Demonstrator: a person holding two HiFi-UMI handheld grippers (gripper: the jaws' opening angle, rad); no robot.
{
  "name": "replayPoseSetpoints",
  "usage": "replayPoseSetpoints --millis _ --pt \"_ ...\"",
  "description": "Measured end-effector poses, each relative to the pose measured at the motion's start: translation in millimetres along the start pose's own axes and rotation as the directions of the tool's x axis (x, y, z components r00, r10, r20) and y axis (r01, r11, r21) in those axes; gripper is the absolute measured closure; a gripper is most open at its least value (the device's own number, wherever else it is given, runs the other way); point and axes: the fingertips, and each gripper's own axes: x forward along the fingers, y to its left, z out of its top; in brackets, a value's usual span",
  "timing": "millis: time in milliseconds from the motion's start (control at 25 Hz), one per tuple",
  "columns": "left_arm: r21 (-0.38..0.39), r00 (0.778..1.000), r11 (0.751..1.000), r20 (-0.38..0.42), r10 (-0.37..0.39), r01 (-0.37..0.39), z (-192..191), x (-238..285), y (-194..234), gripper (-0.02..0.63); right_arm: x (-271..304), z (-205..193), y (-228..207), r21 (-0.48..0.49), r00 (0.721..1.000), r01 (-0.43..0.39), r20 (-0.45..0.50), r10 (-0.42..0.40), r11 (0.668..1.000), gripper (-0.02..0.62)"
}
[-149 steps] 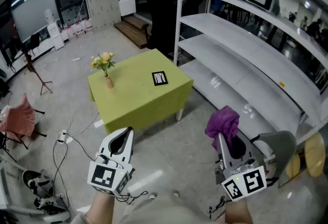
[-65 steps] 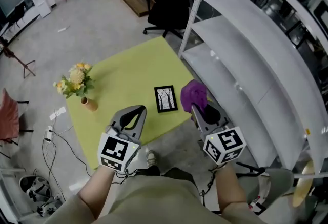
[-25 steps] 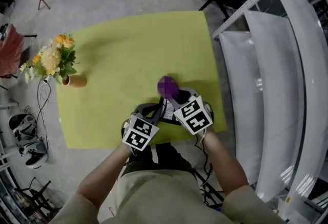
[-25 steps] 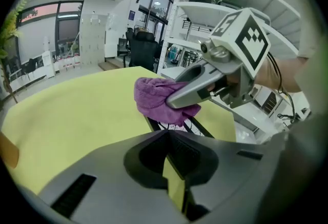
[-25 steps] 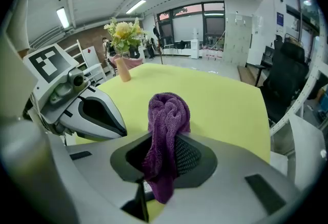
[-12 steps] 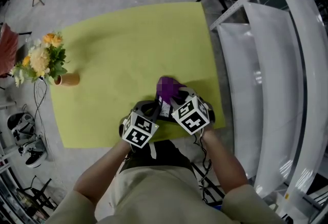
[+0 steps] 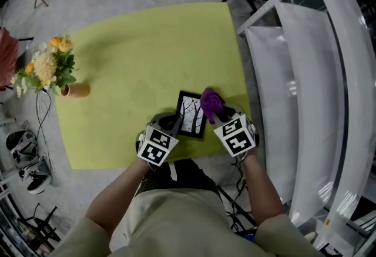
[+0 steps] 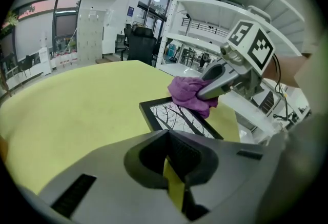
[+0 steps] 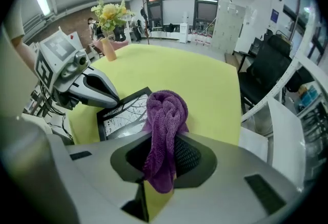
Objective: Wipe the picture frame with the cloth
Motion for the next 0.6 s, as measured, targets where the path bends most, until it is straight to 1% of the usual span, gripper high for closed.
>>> replayPoseSetpoints --millis 120,240,440,600 --pt "-0.019 1.0 1.0 0.002 -0.022 0.022 -2.1 -2.7 0.8 0.599 -17.0 15.5 9.4 0.044 0.997 -0.025 0.075 0.022 0.999 0.509" --pt "0.006 0.999 0.999 -0.022 -0.037 0.037 -7.9 -9.3 -1.6 0.598 -22.4 35.0 32.0 0.029 0.988 -0.073 0.136 0.068 0.997 0.509" --pt "0.009 0.996 0.997 -0.056 -0.076 0.076 -21.9 -18.6 -15.6 0.598 -2.8 52.2 74.3 -0.048 0.981 -0.136 0.131 0.142 0.989 0.509" --pt "-0.01 0.997 0.998 -0.044 -0.066 0.066 -26.9 -19.3 -15.4 0.598 22.6 54.3 94.0 -0.101 0.984 -0.136 0.103 0.147 0.986 0.509"
